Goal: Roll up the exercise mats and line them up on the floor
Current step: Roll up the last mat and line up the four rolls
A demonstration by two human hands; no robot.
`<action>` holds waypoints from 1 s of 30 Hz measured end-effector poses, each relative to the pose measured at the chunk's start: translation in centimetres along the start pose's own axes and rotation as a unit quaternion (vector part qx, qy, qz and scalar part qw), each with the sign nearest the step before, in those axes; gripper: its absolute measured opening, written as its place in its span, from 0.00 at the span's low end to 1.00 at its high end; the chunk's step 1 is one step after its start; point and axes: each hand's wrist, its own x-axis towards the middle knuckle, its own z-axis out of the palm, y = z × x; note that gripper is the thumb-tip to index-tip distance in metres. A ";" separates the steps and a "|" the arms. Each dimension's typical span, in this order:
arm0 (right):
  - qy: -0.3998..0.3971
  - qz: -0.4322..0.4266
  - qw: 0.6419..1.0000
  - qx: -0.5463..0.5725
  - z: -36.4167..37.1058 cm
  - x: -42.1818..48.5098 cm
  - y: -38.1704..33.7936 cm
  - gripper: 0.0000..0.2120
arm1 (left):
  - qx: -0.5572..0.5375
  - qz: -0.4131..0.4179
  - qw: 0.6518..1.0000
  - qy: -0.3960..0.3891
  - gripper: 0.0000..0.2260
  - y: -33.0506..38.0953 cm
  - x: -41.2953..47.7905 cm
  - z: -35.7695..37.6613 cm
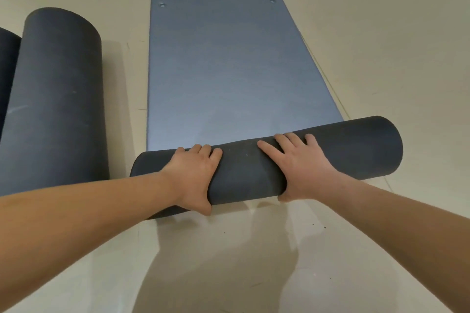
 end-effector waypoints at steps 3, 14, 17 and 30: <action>0.000 -0.034 0.999 0.009 -2.0 0.6 1.6 0.60 | -0.046 0.013 0.999 -0.026 0.44 -0.2 -0.3 -2.2; -0.286 -0.034 0.932 0.222 -2.6 -2.5 4.0 0.60 | -0.332 0.073 0.897 -0.284 0.36 1.5 -1.8 -1.5; -0.216 -0.010 0.953 0.212 -3.2 -1.7 4.5 0.59 | -0.325 0.056 0.916 -0.229 0.42 -0.6 -1.5 -1.8; -0.058 0.118 0.986 0.103 -7.9 3.4 2.2 0.29 | 0.001 -0.016 0.998 -0.059 0.54 3.5 -7.4 -0.7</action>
